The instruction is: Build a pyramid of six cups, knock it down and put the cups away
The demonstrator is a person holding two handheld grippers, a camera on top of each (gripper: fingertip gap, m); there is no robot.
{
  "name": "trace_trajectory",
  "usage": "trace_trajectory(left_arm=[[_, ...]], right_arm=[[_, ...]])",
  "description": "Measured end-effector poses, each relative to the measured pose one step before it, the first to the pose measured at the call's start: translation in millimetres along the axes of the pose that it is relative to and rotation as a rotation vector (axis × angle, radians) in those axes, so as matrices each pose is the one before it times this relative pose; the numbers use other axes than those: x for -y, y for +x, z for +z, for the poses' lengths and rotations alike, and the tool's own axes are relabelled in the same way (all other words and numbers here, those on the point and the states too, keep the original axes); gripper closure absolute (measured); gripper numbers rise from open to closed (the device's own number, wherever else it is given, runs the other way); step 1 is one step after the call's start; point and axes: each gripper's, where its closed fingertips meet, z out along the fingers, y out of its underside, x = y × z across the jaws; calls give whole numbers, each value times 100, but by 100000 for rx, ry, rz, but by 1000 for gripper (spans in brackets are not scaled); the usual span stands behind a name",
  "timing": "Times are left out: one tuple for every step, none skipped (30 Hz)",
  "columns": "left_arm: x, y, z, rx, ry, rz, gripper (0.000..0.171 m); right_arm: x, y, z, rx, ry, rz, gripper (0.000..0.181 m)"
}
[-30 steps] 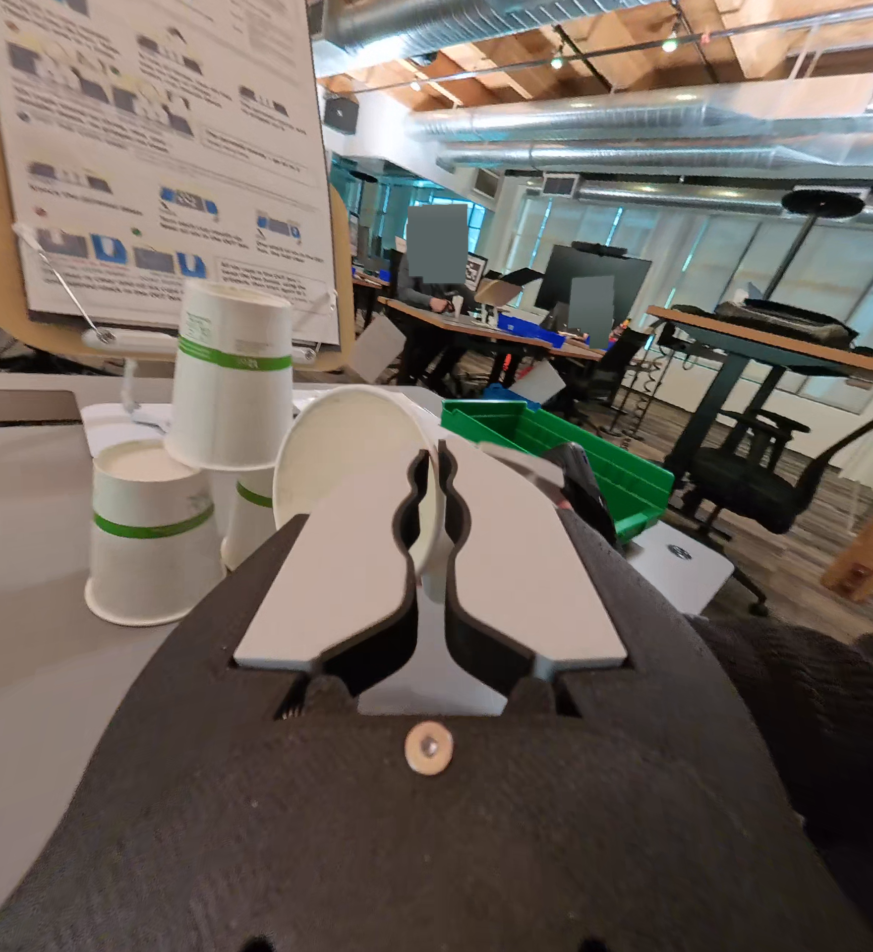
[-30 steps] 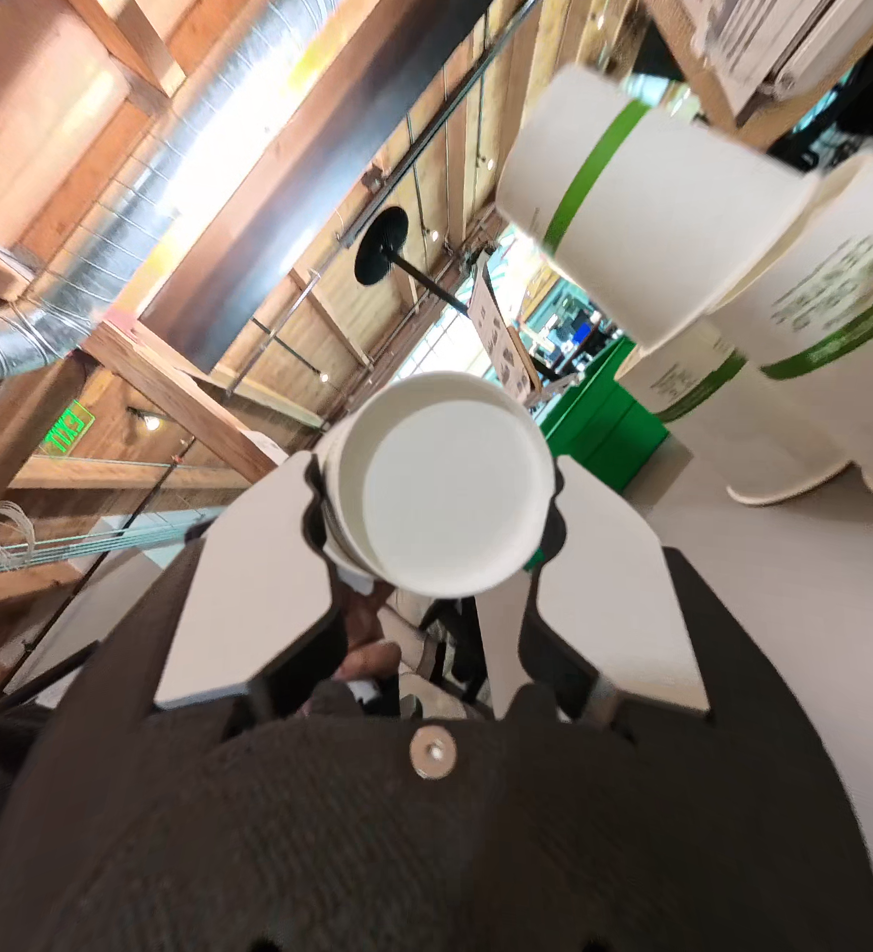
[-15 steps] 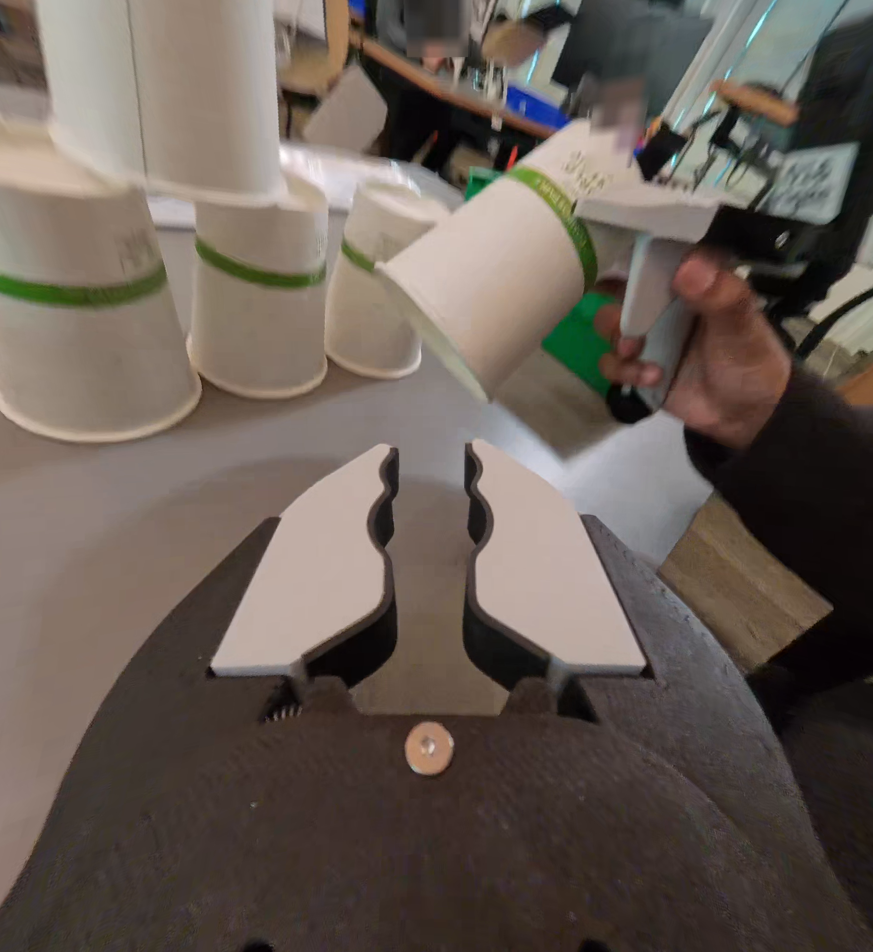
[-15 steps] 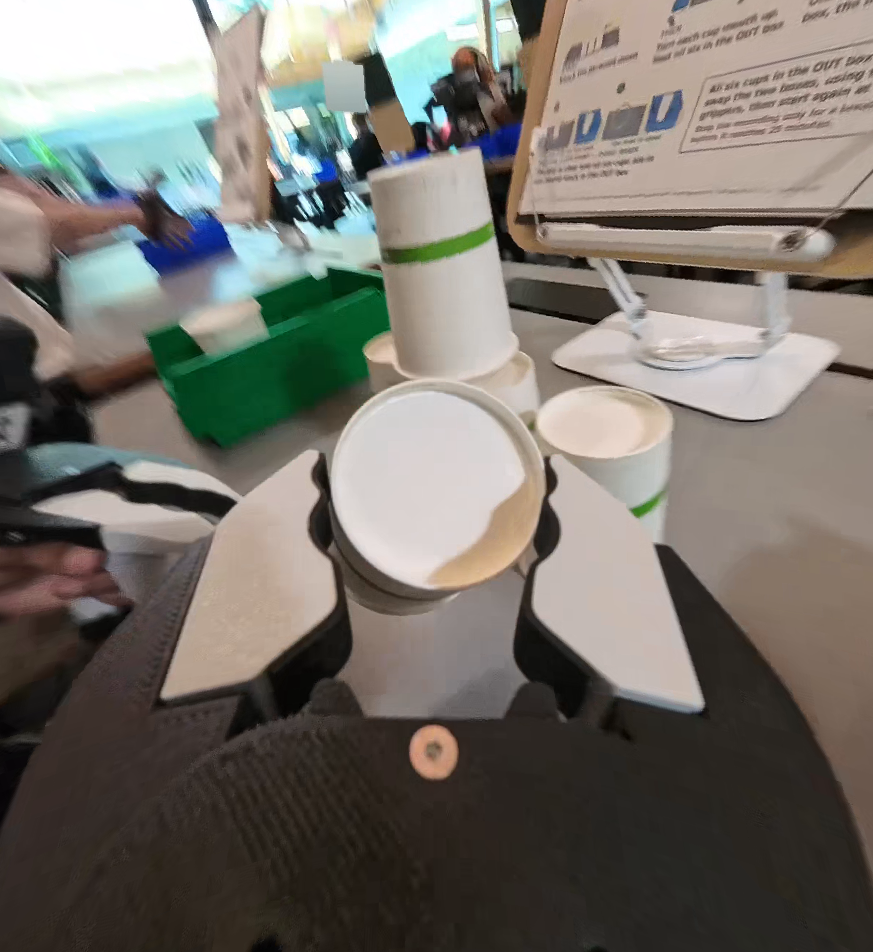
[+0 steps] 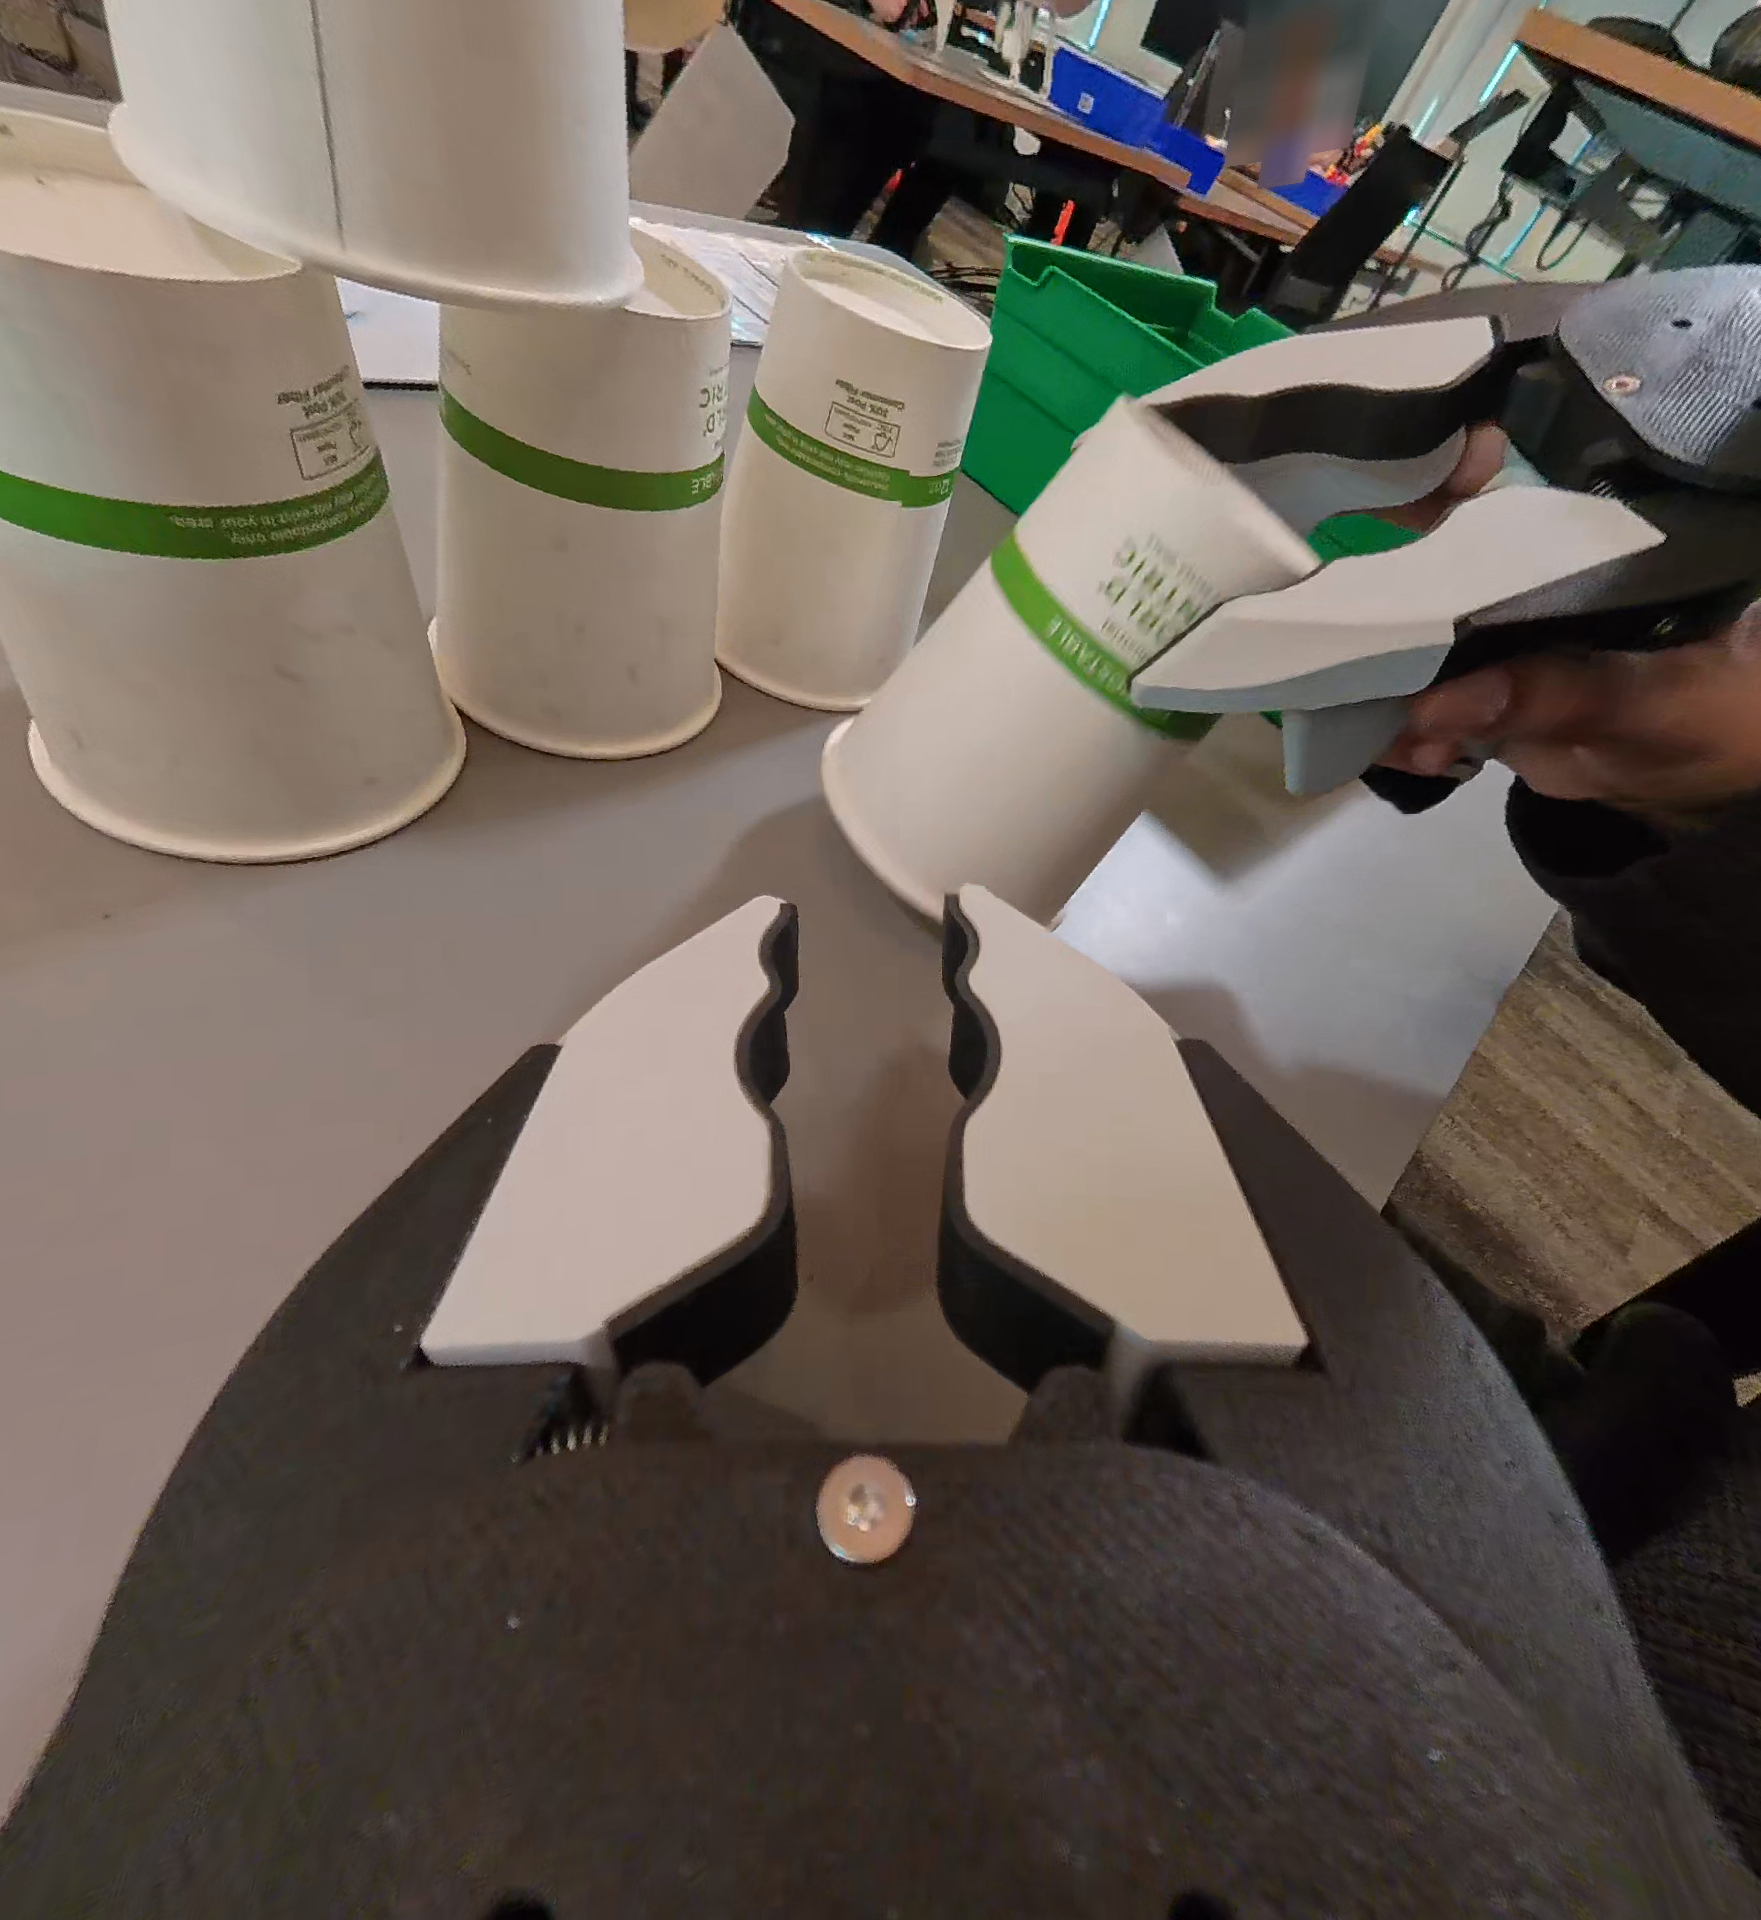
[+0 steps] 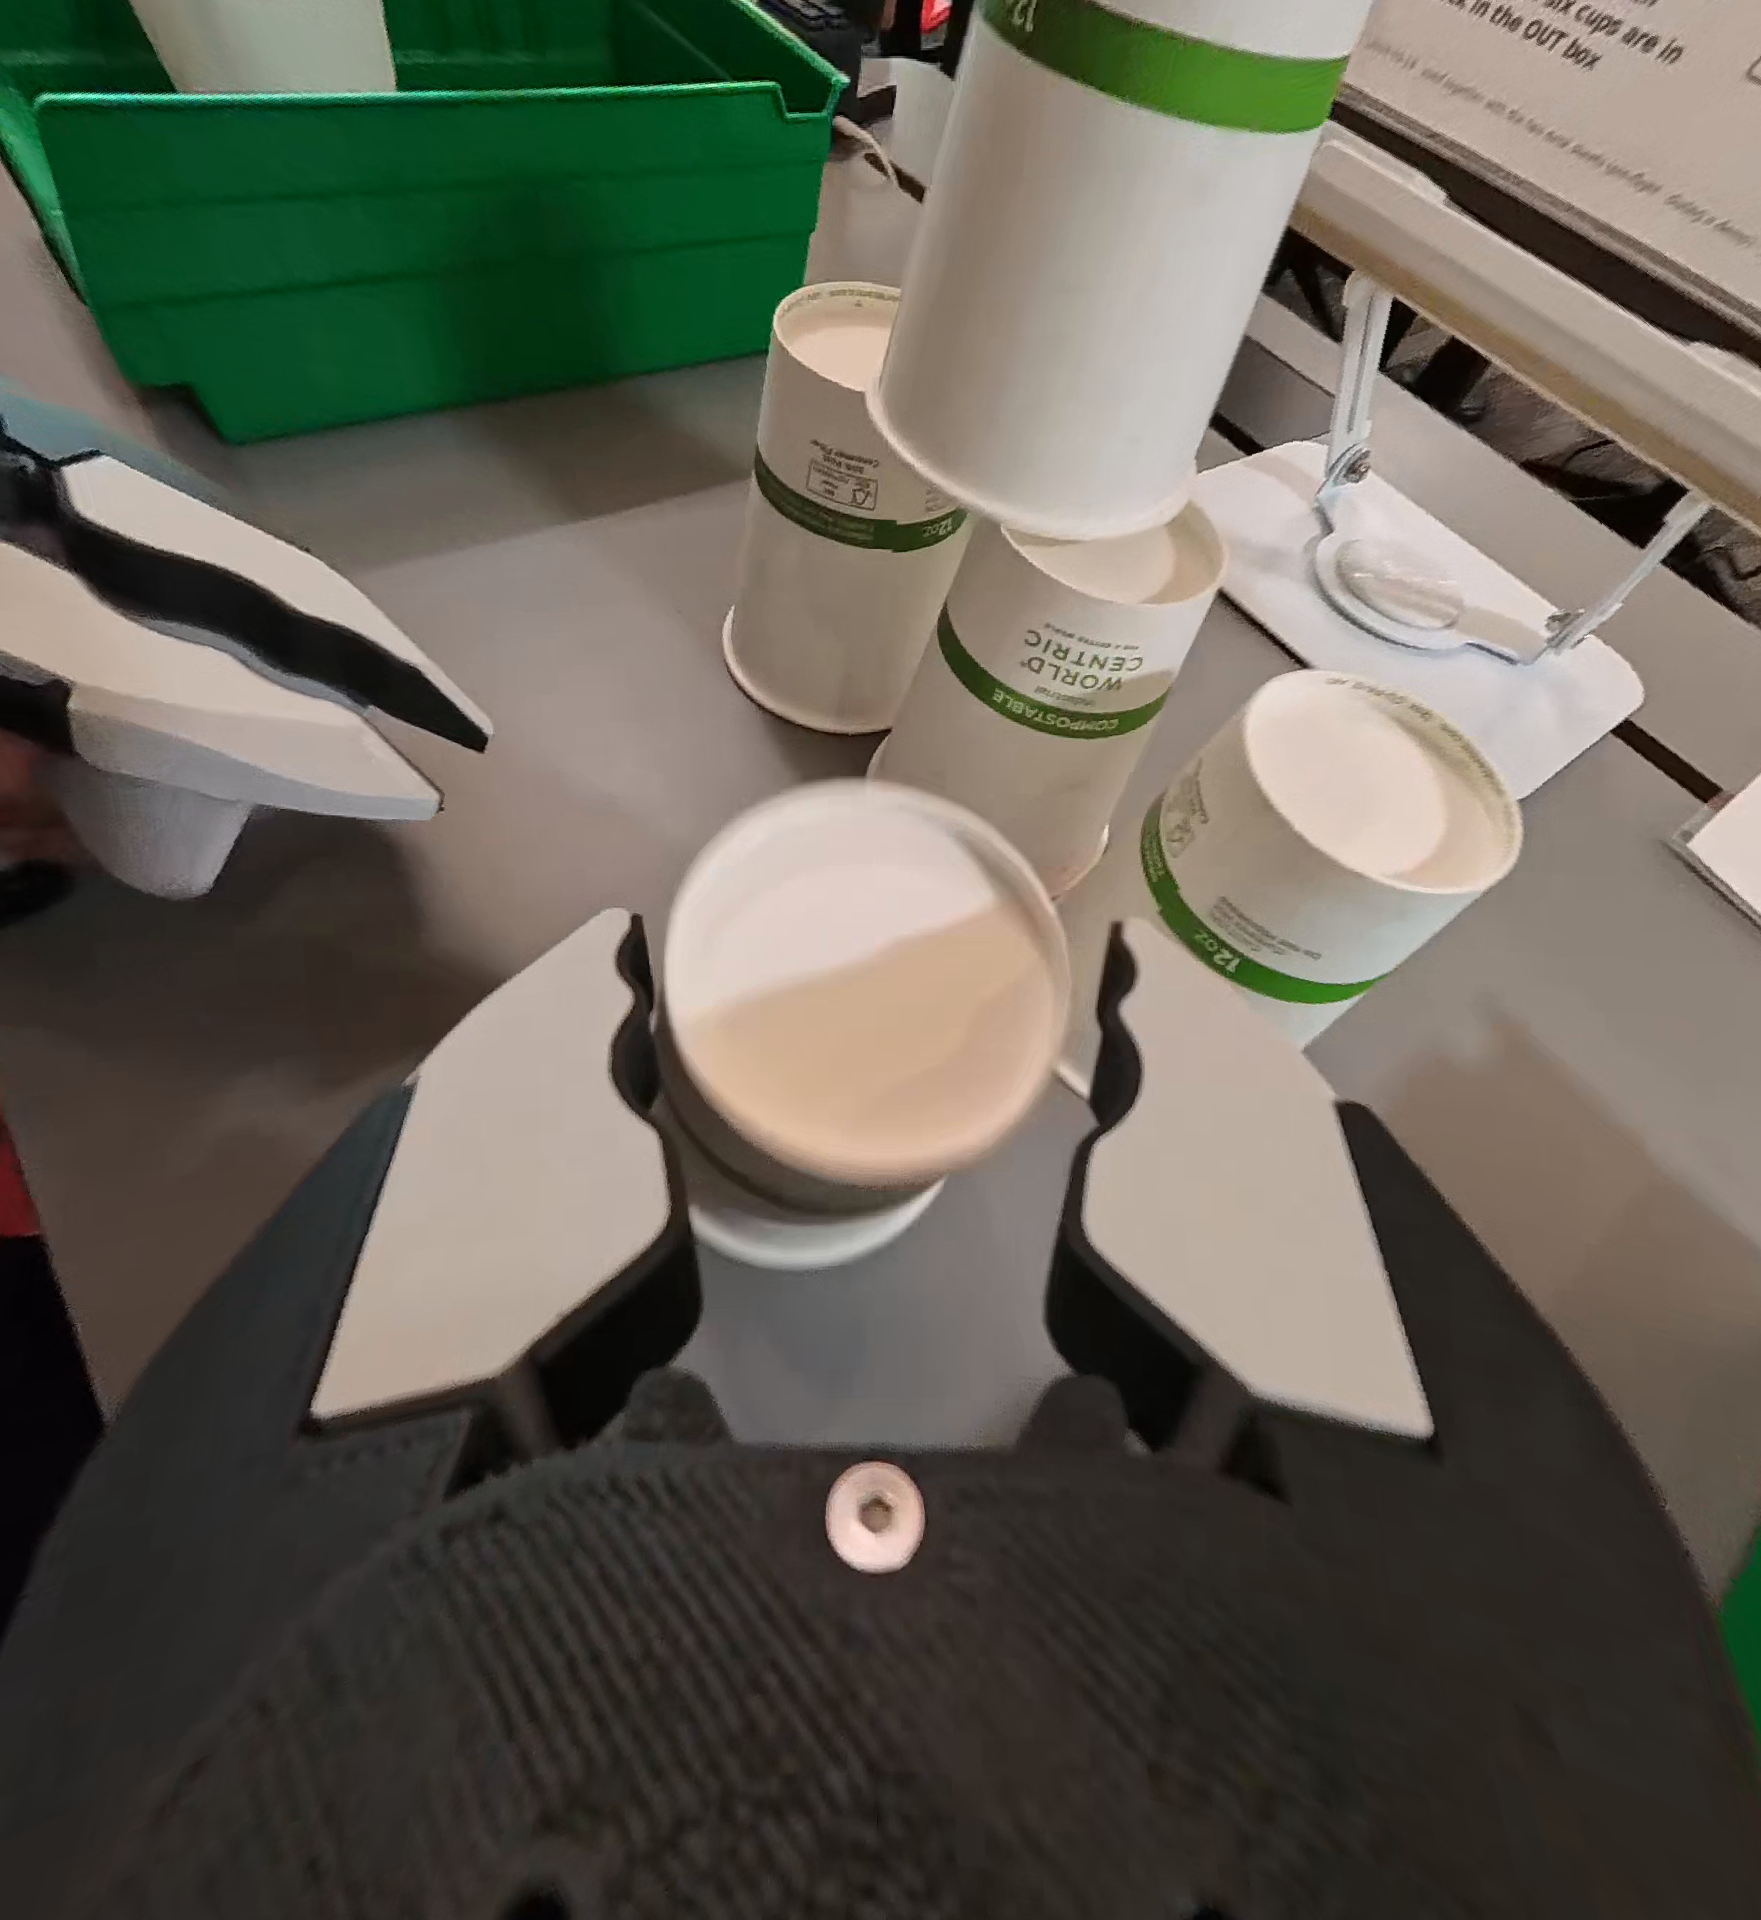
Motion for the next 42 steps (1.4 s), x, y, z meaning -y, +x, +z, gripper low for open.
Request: trace_trajectory(left_arm=[[-26, 15, 8, -510, -165, -1086, 144], [-17, 45, 1, -515, -41, -909, 144], [-11, 86, 17, -532, -21, -500, 144], [-19, 68, 18, -305, -134, 10, 144], [-31, 17, 25, 65, -150, 516, 144], [-30, -26, 21, 279, -254, 685, 144], [-10, -29, -8, 238, -78, 388, 145], [24, 2, -17, -6, 183, 4, 145], [24, -1, -24, 36, 176, -142, 145], [-5, -15, -9, 71, 24, -167, 145], [9, -12, -5, 43, 33, -197, 145], [20, 11, 8, -75, 115, -201, 145], [-22, 33, 15, -209, -66, -160, 145], [-56, 49, 41, -262, -317, -94, 145], [-64, 51, 43, -274, -379, -12, 145], [-30, 53, 27, -195, -156, 62, 145], [-11, 43, 18, -137, -46, 128, 145], [-10, 26, 8, -12, -7, 132, 145], [16, -8, -11, 195, 161, 69, 146], [34, -29, -19, 210, 256, -60, 146], [40, -35, -18, 202, 269, -145, 146], [57, -43, -17, 281, 324, -142, 147], [80, -35, -35, 285, 294, -216, 147], [87, 29, -74, -41, 309, -377, 147], [93, 79, -76, -304, 518, -386, 147], [78, 58, -76, -190, 610, -218, 147], [50, 33, -35, -84, 435, -5, 147], [53, 7, -2, -30, 331, 118, 148], [44, -2, 35, -48, 308, 126, 148], [12, -7, 30, 1, 98, -20, 148], [-2, -15, 35, 43, 31, -115, 148], [-8, -17, 30, 149, 50, -13, 148], [-1, -37, 1, 396, 98, 258, 148], [-11, -55, -14, 550, 19, 551, 148], [-14, -35, -38, 480, -45, 848, 148], [-9, -20, -53, 361, -20, 1056, 148], [-33, -14, -71, 261, -113, 1095, 148], [-94, -2, -77, 150, -206, 908, 148], [-94, -4, -78, 45, -268, 330, 148], [-46, 37, -52, -366, -91, -423, 148], [-18, 52, -44, -636, 90, -844, 148], [-37, 30, -32, -510, -54, -885, 148]], right_arm=[[-107, 96, 140, -1247, 249, -83, 94], [-139, 46, 126, -472, 17, 195, 92], [-81, -27, 105, 513, 316, 667, 88], [-18, -37, 47, 953, 577, 1048, 87], [43, 36, -9, 807, 681, 1490, 86], [86, 24, -52, 972, 980, 1782, 86], [70, 3, -55, 1320, 1026, 2068, 85], [-27, -47, -15, 1833, 663, 2525, 85], [-160, -174, 52, 2704, 153, 2833, 83], [-254, -251, 127, 3258, -109, 2850, 80], [-297, -279, 184, 3380, -84, 2709, 78], [-335, -258, 247, 3129, -233, 2722, 78], [-405, -229, 305, 3175, -718, 2652, 78], [-448, -159, 323, 2796, -1146, 2259, 78], [-463, 95, 283, 1166, -1510, 1532, 81], [-428, 371, 180, -889, -2009, 728, 91], [-274, 437, 53, -1691, -1728, 139, 100], [41, 134, -116, -151, -342, -283, 101], [387, -191, -265, 1445, 1497, -474, 101], [718, -292, -400, 1512, 3318, -223, 101], [970, -241, -516, 815, 4224, 191, 101], [1216, -229, -594, 555, 4554, 303, 102], [1497, -172, -658, 242, 4667, 171, 102], [1755, -62, -660, -333, 4598, -462, 102], [1861, 173, -609, -1292, 3764, -1448, 102], [1831, 559, -504, -2813, 2089, -2426, 102], [1685, 980, -364, -4515, 487, -3204, 102], [1469, 1320, -195, -5644, -572, -3150, 102], [1240, 1405, 42, -5479, -872, -2152, 102], [1181, 1253, 341, -4021, 246, -918, 102], [1196, 935, 611, -1876, 2307, 88, 102], [1077, 661, 804, -363, 3533, 1309, 102], [774, 504, 904, 158, 3678, 2446, 102], [409, 396, 919, 329, 3233, 2948, 102], [37, 274, 832, 589, 2737, 3143, 102], [-271, 141, 648, 898, 2425, 3016, 102], [-544, 83, 458, 869, 1759, 2452, 103], [-691, 207, 306, -94, 903, 1731, 102], [-719, 297, 233, -1052, 18, 1063, 102], [-626, 163, 197, -362, -399, 446, 102], [-496, 18, 195, 427, -709, -69, 103], [-403, 41, 178, 28, -1019, -501, 102]])
